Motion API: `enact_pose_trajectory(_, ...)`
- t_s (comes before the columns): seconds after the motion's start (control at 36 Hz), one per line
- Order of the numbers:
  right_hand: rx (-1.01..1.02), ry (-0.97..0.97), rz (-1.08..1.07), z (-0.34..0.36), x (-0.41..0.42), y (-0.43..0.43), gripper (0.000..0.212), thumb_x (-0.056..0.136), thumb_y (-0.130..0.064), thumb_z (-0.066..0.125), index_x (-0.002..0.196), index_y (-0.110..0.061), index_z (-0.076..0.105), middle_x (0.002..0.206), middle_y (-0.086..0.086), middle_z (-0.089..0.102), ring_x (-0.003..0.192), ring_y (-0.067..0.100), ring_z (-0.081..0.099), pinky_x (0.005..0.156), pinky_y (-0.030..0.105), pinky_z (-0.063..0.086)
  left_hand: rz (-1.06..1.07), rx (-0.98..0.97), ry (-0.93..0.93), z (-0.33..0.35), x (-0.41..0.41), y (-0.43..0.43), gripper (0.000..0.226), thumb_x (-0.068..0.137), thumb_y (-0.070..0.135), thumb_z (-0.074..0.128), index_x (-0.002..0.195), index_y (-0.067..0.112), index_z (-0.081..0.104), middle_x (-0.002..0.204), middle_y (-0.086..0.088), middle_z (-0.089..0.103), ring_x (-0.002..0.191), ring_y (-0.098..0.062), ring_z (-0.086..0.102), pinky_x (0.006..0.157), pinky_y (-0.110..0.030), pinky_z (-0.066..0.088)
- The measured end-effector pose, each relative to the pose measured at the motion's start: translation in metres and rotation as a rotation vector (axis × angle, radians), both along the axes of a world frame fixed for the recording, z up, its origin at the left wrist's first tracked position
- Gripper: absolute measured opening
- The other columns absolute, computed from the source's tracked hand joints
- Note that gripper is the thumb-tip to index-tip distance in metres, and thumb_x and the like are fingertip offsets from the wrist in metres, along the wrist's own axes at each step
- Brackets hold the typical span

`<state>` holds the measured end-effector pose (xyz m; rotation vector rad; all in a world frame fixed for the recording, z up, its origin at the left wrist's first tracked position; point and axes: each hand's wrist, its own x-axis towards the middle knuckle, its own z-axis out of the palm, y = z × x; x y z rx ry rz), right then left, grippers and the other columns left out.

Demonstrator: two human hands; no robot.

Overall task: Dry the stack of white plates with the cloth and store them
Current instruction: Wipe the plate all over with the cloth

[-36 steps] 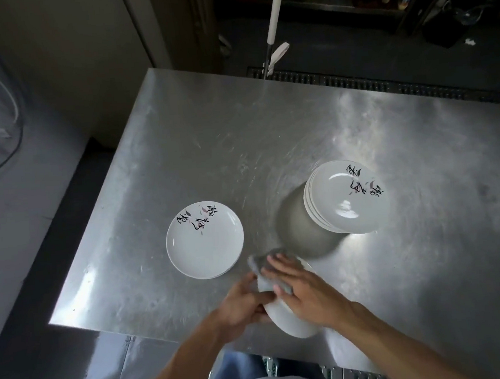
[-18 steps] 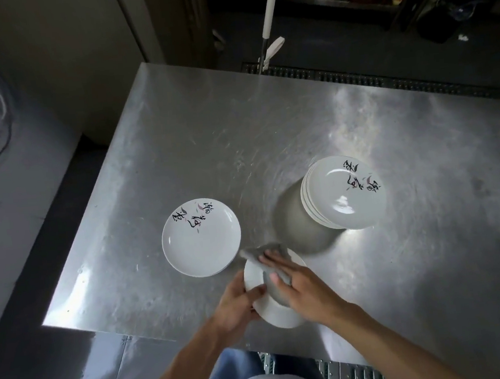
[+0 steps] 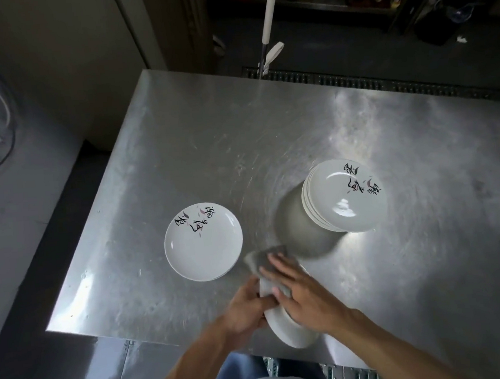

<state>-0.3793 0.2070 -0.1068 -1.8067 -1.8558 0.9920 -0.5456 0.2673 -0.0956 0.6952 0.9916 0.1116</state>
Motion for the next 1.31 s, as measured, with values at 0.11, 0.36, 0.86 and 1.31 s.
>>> enact_pose_trajectory(0.11,-0.017,0.026,0.000,-0.009,0.011,-0.003,0.045,0.108,-0.034,0.039,0.153,-0.027,0.040,0.164,-0.010,0.020,0.154,0.015,0.018,0.122,0.021,0.011,0.062,-0.004,0.007,-0.006,0.002,-0.005,0.039,0.090,0.002,0.070,0.125,0.015,0.060,0.109,-0.009,0.076,0.098,-0.026,0.073,0.078,-0.043,0.059)
enact_pose_trajectory(0.36,-0.289,0.195,-0.497,0.008,0.015,0.001,0.047,0.106,-0.048,0.036,0.152,-0.041,0.036,0.162,-0.010,0.030,0.148,0.006,0.028,0.115,0.017,0.022,0.284,-0.091,0.000,-0.008,0.004,0.006,0.030,0.087,0.019,0.071,0.113,0.018,0.057,0.100,-0.011,0.070,0.079,-0.022,0.071,0.066,-0.037,0.058)
enact_pose_trajectory(0.86,-0.044,-0.055,0.013,0.002,0.007,-0.006,0.046,0.108,-0.034,0.039,0.154,-0.028,0.038,0.166,-0.006,0.021,0.154,0.008,0.011,0.124,0.026,0.018,-0.041,-0.030,-0.027,-0.001,-0.003,0.005,0.032,0.096,-0.003,0.061,0.124,0.010,0.061,0.111,-0.009,0.073,0.091,-0.021,0.071,0.070,-0.033,0.058)
enact_pose_trajectory(1.31,-0.355,0.227,-0.591,0.009,0.010,0.000,0.052,0.105,-0.051,0.034,0.154,-0.036,0.036,0.162,-0.009,0.030,0.146,0.016,0.034,0.112,0.022,0.028,0.258,-0.101,-0.036,-0.010,-0.001,-0.004,0.042,0.083,0.006,0.067,0.122,0.010,0.054,0.113,-0.016,0.068,0.094,-0.031,0.068,0.088,-0.057,0.055)
